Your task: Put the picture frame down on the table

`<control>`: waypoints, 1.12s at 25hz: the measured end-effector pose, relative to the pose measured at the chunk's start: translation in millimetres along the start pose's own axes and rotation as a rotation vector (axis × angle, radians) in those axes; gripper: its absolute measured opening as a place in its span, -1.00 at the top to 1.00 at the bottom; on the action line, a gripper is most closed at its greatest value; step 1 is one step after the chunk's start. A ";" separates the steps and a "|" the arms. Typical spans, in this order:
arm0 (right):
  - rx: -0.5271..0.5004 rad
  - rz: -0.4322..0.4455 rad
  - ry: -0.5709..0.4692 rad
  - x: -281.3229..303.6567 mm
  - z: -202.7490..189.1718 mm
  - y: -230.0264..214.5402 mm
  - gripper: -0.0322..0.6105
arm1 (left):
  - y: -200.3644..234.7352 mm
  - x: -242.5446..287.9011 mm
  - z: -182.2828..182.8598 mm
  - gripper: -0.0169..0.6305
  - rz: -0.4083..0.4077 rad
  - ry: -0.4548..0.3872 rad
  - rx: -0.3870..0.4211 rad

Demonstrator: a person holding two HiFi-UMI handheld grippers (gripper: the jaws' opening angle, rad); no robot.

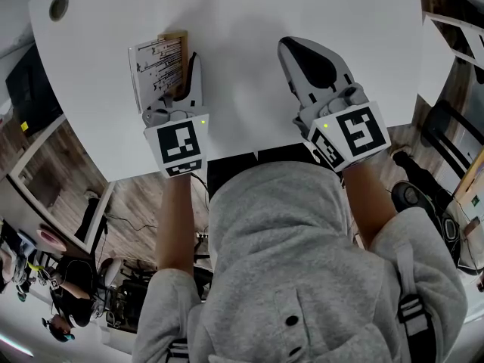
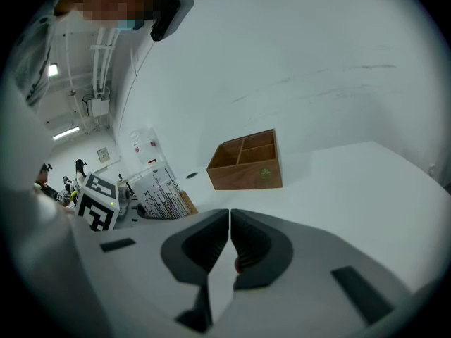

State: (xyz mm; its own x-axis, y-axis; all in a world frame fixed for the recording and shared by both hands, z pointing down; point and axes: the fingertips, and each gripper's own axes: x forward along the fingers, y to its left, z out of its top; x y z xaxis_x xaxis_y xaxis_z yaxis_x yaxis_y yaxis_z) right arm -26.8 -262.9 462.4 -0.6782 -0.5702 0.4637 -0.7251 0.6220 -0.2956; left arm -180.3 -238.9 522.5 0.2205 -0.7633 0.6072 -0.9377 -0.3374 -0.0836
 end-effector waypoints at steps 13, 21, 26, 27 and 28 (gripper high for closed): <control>-0.028 -0.017 -0.009 -15.3 4.9 -0.9 0.81 | -1.4 -7.9 4.7 0.05 -0.017 -0.056 -0.032; -0.044 -0.051 -0.033 -51.5 13.1 -4.0 0.81 | -10.1 -29.6 5.0 -0.03 -0.008 -0.052 -0.031; -0.060 -0.054 -0.042 -59.6 17.8 -4.5 0.81 | -16.4 -33.1 3.0 -0.05 -0.021 -0.037 -0.034; -0.064 -0.052 -0.046 -60.8 19.2 -3.4 0.81 | -18.0 -34.3 1.9 -0.06 -0.023 -0.032 -0.034; -0.070 -0.051 -0.051 -61.9 21.0 -2.1 0.81 | -19.2 -35.6 1.0 -0.07 -0.023 -0.028 -0.035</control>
State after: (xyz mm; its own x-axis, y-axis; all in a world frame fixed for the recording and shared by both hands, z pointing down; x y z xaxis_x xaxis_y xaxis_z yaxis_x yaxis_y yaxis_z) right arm 14.2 -240.1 416.8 -0.6471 -0.6273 0.4332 -0.7498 0.6265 -0.2128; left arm -169.9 -205.8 501.7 0.2489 -0.7711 0.5860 -0.9410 -0.3358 -0.0422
